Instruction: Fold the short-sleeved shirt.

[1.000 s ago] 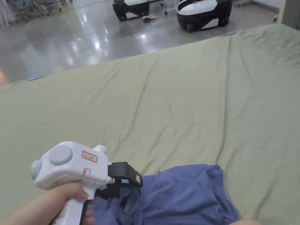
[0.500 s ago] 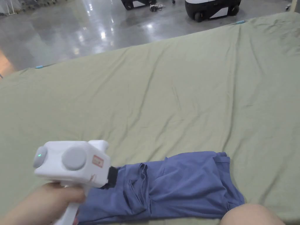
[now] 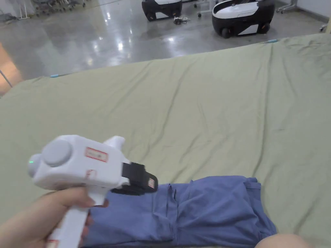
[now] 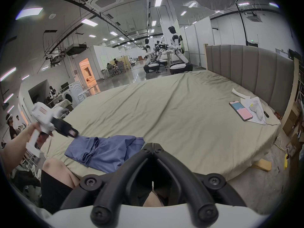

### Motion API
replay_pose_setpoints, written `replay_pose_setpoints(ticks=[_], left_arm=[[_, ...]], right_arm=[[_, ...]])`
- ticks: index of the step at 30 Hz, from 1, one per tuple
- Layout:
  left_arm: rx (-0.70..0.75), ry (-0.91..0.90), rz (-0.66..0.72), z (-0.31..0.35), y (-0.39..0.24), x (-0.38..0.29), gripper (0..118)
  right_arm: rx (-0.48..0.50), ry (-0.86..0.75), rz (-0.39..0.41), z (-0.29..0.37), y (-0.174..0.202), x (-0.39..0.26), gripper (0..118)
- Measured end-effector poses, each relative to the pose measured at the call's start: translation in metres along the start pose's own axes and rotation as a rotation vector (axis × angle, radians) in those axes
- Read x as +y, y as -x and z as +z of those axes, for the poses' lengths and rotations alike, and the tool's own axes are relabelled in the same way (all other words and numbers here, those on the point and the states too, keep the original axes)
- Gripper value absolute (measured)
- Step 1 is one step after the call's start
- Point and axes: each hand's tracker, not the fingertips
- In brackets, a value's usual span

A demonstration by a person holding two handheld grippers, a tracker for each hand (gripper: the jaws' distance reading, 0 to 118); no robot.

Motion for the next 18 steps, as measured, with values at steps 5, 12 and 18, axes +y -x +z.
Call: replay_pose_setpoints(ticks=[5,12,18], left_arm=[[-0.061,-0.127,0.195,0.067,0.122,-0.033,7],[-0.224,-0.086,0.474,0.019,0.233,-0.085,108],[-0.414,-0.142,0.411,-0.021,0.227,-0.070,105]], right_arm=[[-0.003,0.037,0.043,-0.013,0.014,0.001,0],[0.005,0.078,0.103,-0.029,0.045,0.009,0],[-0.021,0.108,0.165,-0.042,0.066,0.013,0]])
